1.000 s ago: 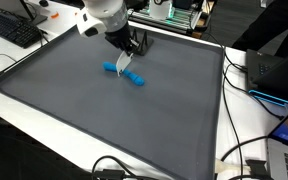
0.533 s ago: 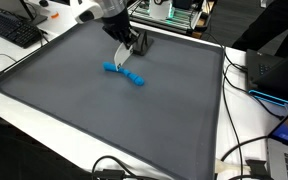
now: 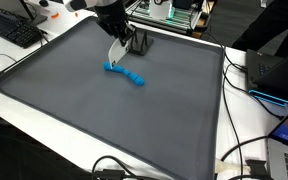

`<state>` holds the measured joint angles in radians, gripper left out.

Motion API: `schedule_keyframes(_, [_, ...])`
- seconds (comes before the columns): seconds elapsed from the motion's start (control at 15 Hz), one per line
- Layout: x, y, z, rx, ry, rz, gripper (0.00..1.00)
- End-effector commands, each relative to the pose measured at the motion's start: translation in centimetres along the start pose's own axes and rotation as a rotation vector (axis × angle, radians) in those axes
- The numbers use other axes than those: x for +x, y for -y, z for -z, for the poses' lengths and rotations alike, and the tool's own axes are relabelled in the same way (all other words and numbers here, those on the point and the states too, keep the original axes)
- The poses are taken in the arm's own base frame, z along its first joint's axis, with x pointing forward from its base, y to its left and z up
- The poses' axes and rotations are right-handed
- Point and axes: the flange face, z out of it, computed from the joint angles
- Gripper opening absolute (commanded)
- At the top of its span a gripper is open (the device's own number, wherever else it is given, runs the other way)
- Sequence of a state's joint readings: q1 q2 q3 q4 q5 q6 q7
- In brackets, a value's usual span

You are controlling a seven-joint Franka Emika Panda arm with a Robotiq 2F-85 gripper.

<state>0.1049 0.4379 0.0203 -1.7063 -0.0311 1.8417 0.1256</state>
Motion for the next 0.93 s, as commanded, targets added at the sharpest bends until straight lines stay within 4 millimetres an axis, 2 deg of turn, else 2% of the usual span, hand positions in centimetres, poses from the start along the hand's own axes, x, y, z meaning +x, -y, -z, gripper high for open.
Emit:
schedule_keyframes(0.0, [0.6, -0.6, -0.3, -0.031, -0.024, 0.022, 0.01])
schedule_keyframes(0.87, [2.9, -2.3, -3.4, -0.091, -0.083, 0.066, 0.01])
